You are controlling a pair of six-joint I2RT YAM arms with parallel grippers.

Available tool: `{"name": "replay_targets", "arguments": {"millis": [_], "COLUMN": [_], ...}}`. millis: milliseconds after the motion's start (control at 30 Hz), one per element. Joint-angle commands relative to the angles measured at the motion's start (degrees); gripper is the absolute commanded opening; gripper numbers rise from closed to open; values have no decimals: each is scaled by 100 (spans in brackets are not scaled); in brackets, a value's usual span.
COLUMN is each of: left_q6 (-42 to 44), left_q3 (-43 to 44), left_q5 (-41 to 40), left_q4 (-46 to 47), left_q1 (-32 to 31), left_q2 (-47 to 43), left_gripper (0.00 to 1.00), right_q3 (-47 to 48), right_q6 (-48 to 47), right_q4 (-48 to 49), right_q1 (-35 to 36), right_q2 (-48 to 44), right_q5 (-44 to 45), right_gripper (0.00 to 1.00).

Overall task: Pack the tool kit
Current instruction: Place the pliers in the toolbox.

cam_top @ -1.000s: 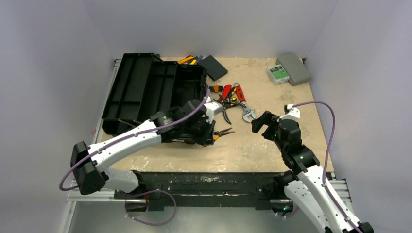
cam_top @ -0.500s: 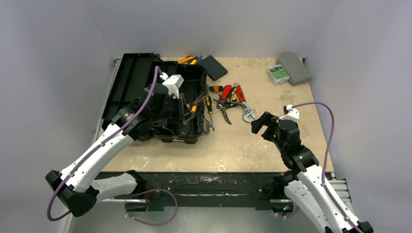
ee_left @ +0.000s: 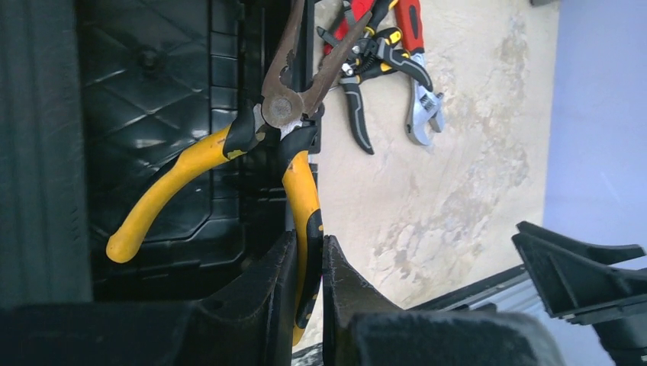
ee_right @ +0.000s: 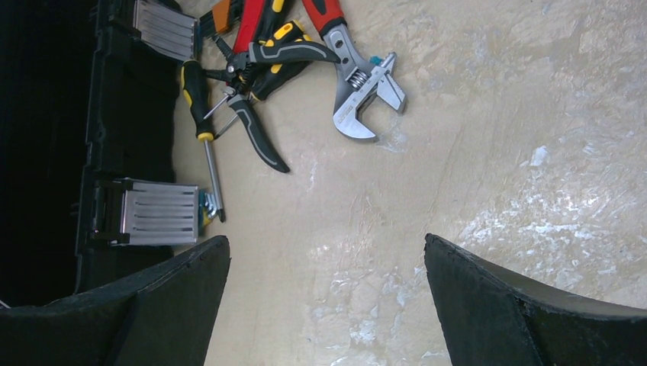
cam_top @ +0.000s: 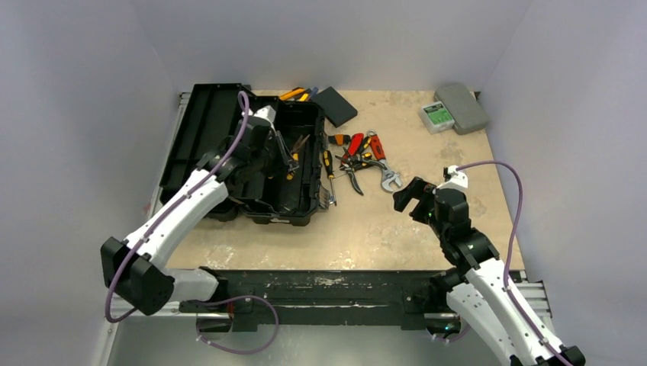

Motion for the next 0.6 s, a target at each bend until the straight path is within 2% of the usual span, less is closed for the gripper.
{"name": "replay_targets", "arguments": {"millis": [0, 167, 267, 467, 567], "left_q6": [-591, -1125, -1449, -993, -719], "left_q3": [31, -23, -82, 182, 194], "left_q5": [1117, 1258, 1079, 147, 182], "left_q4": [1205, 1728, 1813, 1258, 1297], "left_q1": [249, 446, 613, 791, 900], "left_q2": [275, 736, 963, 1433, 1717], "left_gripper": [0, 0, 0, 0, 0], "right_q3": [-2, 5, -7, -134, -173], "right_q6": [45, 32, 33, 45, 54], "right_q4": [78, 1, -44, -74, -50], "right_q1": [-10, -7, -6, -3, -6], "right_q2": [-25, -78, -117, -174, -175], "right_q5": [-26, -8, -17, -27, -37], "right_gripper": [98, 98, 98, 98, 98]}}
